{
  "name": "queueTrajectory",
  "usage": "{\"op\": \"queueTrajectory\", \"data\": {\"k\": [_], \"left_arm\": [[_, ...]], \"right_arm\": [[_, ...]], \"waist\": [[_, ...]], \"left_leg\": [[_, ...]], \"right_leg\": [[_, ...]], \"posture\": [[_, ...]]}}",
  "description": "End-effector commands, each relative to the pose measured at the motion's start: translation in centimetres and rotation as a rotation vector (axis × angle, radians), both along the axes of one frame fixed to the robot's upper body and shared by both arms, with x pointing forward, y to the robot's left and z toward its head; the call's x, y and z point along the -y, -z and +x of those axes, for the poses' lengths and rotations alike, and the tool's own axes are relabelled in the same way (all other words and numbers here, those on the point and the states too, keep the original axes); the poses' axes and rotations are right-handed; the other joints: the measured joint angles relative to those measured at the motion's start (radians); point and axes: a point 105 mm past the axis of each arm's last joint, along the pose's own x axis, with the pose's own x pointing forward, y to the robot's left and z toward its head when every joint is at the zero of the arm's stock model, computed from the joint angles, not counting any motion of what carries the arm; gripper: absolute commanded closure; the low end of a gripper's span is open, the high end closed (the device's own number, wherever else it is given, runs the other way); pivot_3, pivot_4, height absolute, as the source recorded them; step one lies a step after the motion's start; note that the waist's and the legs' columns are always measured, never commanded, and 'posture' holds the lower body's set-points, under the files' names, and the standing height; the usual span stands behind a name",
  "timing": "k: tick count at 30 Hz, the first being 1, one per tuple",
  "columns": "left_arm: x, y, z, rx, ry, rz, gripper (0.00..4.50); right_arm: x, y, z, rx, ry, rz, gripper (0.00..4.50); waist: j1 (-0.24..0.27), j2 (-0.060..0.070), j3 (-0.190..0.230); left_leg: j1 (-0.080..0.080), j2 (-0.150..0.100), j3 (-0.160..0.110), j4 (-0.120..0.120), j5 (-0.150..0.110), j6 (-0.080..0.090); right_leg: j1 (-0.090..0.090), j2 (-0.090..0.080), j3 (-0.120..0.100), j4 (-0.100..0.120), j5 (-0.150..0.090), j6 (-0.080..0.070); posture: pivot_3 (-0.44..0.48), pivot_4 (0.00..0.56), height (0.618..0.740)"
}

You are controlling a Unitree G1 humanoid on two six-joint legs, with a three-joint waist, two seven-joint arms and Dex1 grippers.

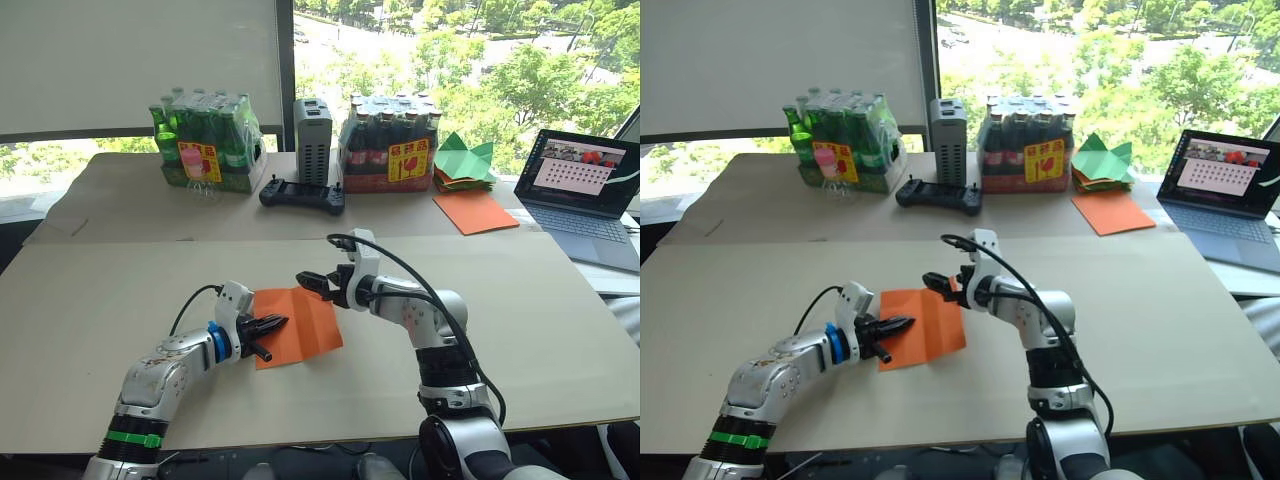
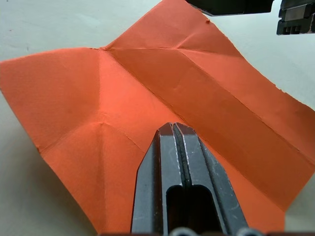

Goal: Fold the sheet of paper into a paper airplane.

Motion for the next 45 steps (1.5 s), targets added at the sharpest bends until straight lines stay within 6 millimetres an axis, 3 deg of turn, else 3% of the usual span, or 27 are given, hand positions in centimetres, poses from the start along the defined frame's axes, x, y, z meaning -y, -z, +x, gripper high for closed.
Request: {"op": "queueTrajectory", "data": {"k": [1, 22, 26, 35, 36, 42, 45], "left_arm": [[-0.4, -0.2, -0.1, 0.01, -0.015, 0.019, 4.5], [-0.6, -0.1, -0.1, 0.009, -0.039, 0.012, 4.5], [-0.6, -0.2, -0.1, 0.008, -0.047, 0.006, 4.5], [-0.7, -0.2, -0.2, 0.003, -0.054, 0.0, 4.5], [-0.7, -0.2, -0.2, 0.002, -0.055, 0.0, 4.5], [-0.7, -0.2, -0.1, 0.002, -0.057, -0.002, 4.5], [-0.7, -0.2, -0.1, 0.002, -0.057, 0.0, 4.5]], "right_arm": [[-0.1, -1.0, 0.1, 0.019, -0.003, 0.017, 0.01], [-1.2, -0.3, 0.2, -0.021, 0.001, 0.037, 0.01], [-1.3, -0.3, 0.2, -0.025, 0.001, 0.043, 1.13], [-1.5, -0.4, 0.1, -0.015, -0.003, 0.038, 4.29], [-1.5, -0.4, 0.1, -0.011, -0.005, 0.035, 4.44], [-1.7, -0.7, -0.3, 0.1, -0.051, -0.061, 4.44], [-1.9, -1.0, -0.7, 0.239, -0.091, -0.17, 4.44]], "waist": [[0.0, 0.0, 0.0], [-0.006, 0.0, 0.0], [-0.007, 0.0, 0.0], [-0.012, 0.0, 0.0], [-0.013, 0.0, 0.0], [-0.016, 0.0, 0.0], [-0.018, 0.0, 0.0]], "left_leg": [[0.0, 0.0, 0.0, 0.0, 0.0, 0.0], [0.0, 0.0, 0.0, 0.0, 0.0, 0.0], [0.0, 0.0, 0.0, 0.0, 0.0, 0.0], [0.0, 0.0, 0.0, 0.0, 0.0, 0.0], [0.0, 0.0, 0.0, 0.0, 0.0, 0.0], [0.0, 0.0, 0.0, 0.0, 0.0, 0.0], [0.0, 0.0, 0.0, 0.0, 0.0, 0.0]], "right_leg": [[0.0, 0.0, 0.0, 0.0, 0.0, 0.0], [0.0, 0.0, 0.0, 0.0, 0.0, 0.0], [0.0, 0.0, 0.0, 0.0, 0.0, 0.0], [0.0, 0.0, 0.0, 0.0, 0.0, 0.0], [0.0, 0.0, 0.0, 0.0, 0.0, 0.0], [0.0, 0.0, 0.0, 0.0, 0.0, 0.0], [0.0, 0.0, 0.0, 0.0, 0.0, 0.0]], "posture": [[0.0, 0.15, 0.74], [0.0, 0.15, 0.74], [0.0, 0.15, 0.74], [0.0, 0.15, 0.74], [0.0, 0.15, 0.74], [0.0, 0.15, 0.74], [0.0, 0.15, 0.74]]}}
